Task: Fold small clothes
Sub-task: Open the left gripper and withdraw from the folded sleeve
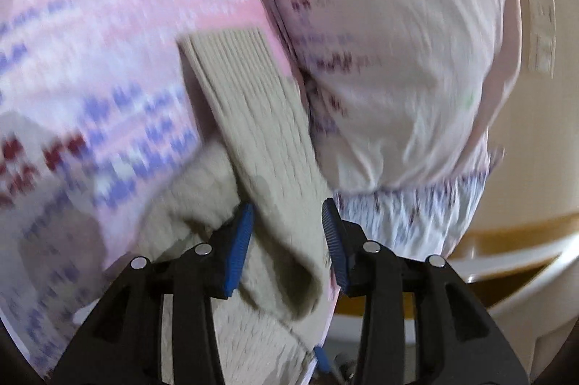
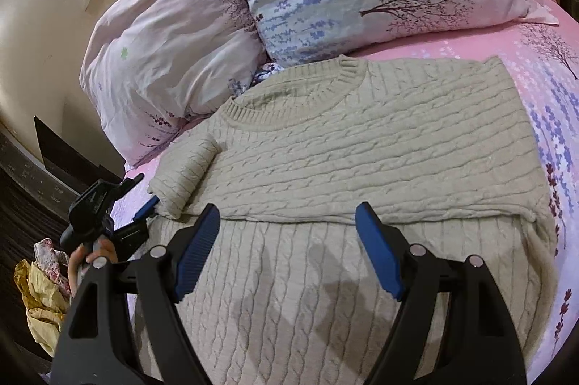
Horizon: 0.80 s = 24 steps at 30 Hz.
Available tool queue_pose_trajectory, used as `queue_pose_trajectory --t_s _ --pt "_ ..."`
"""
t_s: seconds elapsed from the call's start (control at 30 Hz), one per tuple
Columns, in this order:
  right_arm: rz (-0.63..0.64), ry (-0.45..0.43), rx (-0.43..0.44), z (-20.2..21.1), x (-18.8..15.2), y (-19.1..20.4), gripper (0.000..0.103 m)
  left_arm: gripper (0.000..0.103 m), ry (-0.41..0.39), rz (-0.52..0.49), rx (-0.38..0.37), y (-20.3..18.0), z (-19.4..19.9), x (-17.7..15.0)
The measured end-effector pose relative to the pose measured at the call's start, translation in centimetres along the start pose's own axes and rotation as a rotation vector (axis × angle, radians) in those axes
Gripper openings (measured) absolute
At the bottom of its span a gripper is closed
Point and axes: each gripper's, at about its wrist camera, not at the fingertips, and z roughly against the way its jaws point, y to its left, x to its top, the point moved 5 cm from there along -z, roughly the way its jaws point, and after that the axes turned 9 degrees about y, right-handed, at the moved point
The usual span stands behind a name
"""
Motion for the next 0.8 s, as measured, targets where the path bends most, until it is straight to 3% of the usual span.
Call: queue_pose_trajectory --t_s 0.13,0.17,0.2,0.23,0.37,0.43,0.53,0.67,0.8 --pt "-0.013 -0.013 -0.006 0.6 0.1 -0.9 0.077 0.036 -0.052 -0.018 0.038 -1.0 0.0 1.4" --pt "-0.018 -0.016 -0.006 0.7 0.2 -1.2 0.077 0.029 -0.051 -0.031 0.039 -1.4 -0.3 1.6" --pt "-0.019 -0.018 -0.007 0.8 0.2 -1.3 0.077 0.013 -0.047 -0.058 0.038 -2.2 -0.8 1.5" --pt "-0.020 -0.022 -0.010 1.0 0.2 -1.5 0.077 0.007 -0.037 -0.089 0.029 -3.0 -1.1 1.3" --pt "-0.041 -0.059 -0.020 2.0 0.8 -2.5 0.077 0.003 0.029 -0.321 0.009 -8.3 -3.5 -1.8" --pt "-0.062 -0.084 -0.020 2.5 1.3 -3.2 0.077 0.003 0.095 -0.477 0.023 -11.2 -5.7 -4.7" --pt "-0.083 -0.091 -0.026 3.0 1.7 -3.9 0.077 0.003 0.203 -0.611 0.047 -12.6 -8.4 -9.0" --pt "-0.002 -0.051 -0.011 2.6 1.3 -2.3 0.078 0.003 0.290 -0.593 0.111 -11.1 -7.8 -10.4" --pt "0.074 -0.036 0.008 1.5 1.4 0.4 0.083 0.012 0.228 -0.487 0.296 -6.7 -3.6 -7.2"
